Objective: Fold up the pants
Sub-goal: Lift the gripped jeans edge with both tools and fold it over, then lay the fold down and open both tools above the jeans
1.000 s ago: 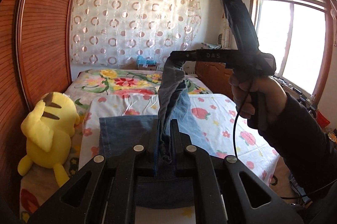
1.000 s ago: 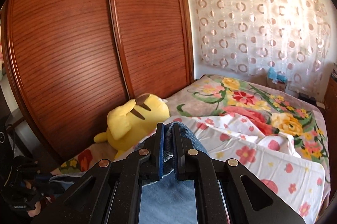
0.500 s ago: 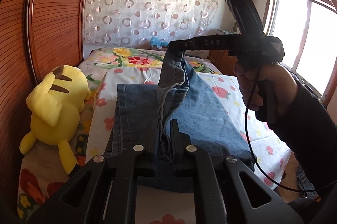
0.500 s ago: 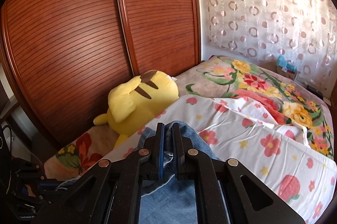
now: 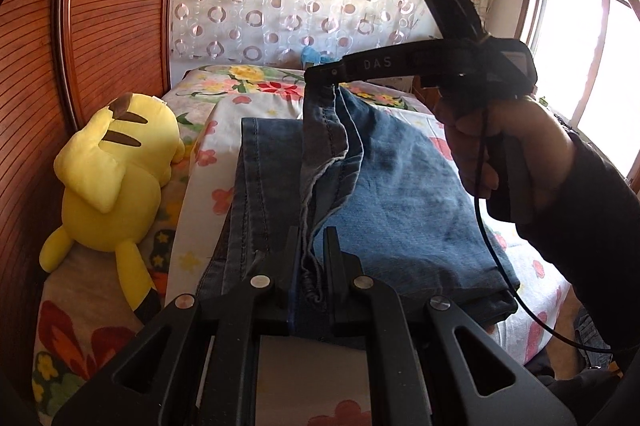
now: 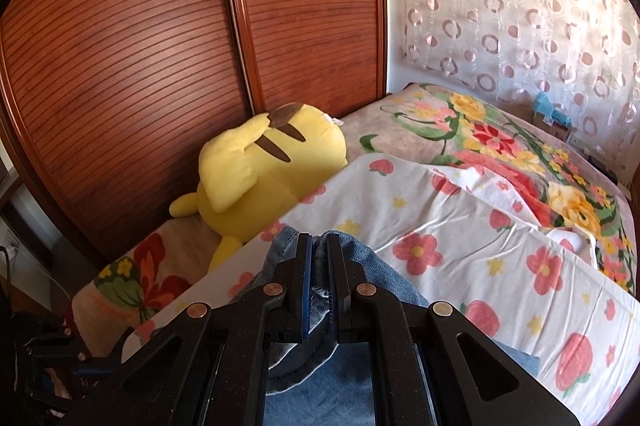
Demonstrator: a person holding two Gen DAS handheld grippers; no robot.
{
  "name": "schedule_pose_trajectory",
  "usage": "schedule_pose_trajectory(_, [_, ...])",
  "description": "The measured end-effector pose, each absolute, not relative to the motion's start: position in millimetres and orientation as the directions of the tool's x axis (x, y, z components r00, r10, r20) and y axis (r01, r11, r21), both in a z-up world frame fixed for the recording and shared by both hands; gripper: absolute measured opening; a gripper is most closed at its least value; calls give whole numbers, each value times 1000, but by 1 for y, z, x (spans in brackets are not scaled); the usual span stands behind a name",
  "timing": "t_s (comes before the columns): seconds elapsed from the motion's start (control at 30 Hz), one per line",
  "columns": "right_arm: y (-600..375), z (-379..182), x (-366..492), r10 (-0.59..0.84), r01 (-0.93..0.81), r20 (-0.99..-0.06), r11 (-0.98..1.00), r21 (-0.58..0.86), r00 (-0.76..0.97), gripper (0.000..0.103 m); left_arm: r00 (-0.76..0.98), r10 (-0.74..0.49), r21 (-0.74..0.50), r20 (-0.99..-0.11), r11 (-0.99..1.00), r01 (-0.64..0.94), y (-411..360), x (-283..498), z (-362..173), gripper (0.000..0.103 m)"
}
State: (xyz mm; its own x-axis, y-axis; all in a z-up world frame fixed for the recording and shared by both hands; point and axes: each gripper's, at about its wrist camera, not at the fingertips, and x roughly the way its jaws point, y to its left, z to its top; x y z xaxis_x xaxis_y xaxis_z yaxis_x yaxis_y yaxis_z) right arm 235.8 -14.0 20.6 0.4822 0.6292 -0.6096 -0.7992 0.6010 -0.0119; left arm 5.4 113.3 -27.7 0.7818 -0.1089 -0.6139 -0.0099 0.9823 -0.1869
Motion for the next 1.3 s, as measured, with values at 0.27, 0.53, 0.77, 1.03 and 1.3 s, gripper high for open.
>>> schedule_pose_trajectory(0.27, [-1,12,237,606,-793,-630,609,-26,485,7,758,-103,-194,-644,981,-31,117,10,-42,10])
schedule_pose_trajectory(0.53, [9,3,242,588,-783,-646,622,-24,487,7,736,-97,-202,-670,978,-56,120,11,-56,10])
schedule_pose_trajectory(0.77, [-26,18,239,590,-762,-616,647,-27,522,24,738,-94,-206,-669,977,-63,120,9,-58,10])
schedule_pose_trajectory(1.03, [-110,17,223,538,-713,-604,698,-72,588,26,746,-94,-223,-659,972,-74,128,9,-55,47])
schedule_pose_trajectory(1.3, [-180,10,188,476,-652,-613,753,-86,631,43,751,-108,-217,-651,975,-48,120,22,-46,76])
